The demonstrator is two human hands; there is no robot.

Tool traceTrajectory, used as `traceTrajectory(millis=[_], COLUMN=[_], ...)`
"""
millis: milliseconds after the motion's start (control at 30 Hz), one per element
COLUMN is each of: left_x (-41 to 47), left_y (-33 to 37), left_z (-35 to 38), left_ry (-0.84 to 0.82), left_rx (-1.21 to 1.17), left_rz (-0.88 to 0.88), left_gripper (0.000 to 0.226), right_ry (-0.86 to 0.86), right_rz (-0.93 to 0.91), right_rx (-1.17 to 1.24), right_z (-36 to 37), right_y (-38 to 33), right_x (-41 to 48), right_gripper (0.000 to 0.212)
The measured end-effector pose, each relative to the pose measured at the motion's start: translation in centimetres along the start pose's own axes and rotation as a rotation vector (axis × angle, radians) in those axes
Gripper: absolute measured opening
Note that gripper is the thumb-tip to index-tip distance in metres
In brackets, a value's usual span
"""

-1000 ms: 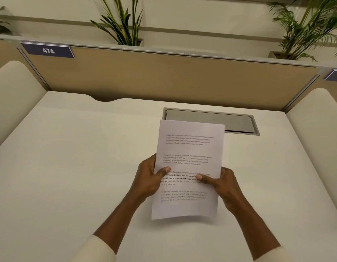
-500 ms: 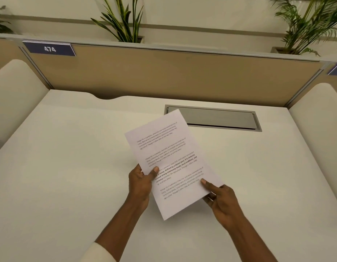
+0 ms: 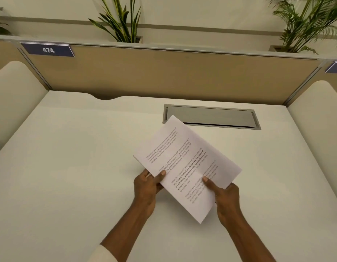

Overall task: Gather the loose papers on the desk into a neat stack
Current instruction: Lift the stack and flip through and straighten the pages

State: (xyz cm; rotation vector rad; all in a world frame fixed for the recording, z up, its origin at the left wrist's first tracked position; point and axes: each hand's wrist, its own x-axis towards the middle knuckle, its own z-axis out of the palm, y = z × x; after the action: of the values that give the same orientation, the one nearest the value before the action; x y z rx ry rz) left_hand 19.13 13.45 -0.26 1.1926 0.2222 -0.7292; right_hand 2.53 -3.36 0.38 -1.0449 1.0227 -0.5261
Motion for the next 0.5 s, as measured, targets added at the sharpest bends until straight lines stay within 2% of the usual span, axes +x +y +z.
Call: traceTrajectory(millis=[100, 167, 233, 367, 433, 500], left_x=[1.9, 3.1, 4.1, 4.5, 4.6, 4.6], left_y=[2.1, 4.0, 5.8, 7.4, 7.3, 7.0], left_z=[-1.5, -2.7, -3.7, -3.3, -2.5, -1.9], left_ry=[0.051, 0.041, -0.078, -0.387, -0.444, -0.46], left_rx=[-0.017, 0.095, 0.294, 0.56, 0.585, 0.557], left_rz=[-0.006, -0.027, -0.066, -0.214, -0.259, -0.252], left_gripper=[0.03, 0.026, 0.027, 0.054, 0.052, 0.041], right_ry=[-0.053, -0.123, -0.213, -0.34, -0.365, -0.338], right_rz=[-0.015, -0.018, -0.014, 0.009, 0.006, -0.028], right_rx=[-0.038, -0.08, -0.138, -0.257, -0.302, -0.356], right_z=[-2.7, -4.8, -6.6, -8.1, -7.8, -7.1], right_y=[-0.8, -1.4, -2.0, -2.9, -3.3, -3.9], right_x=[1.0, 1.6, 2.1, 2.9, 3.1, 3.1], right_gripper=[0.048, 0.052, 0.049, 0.059, 0.055, 0.049])
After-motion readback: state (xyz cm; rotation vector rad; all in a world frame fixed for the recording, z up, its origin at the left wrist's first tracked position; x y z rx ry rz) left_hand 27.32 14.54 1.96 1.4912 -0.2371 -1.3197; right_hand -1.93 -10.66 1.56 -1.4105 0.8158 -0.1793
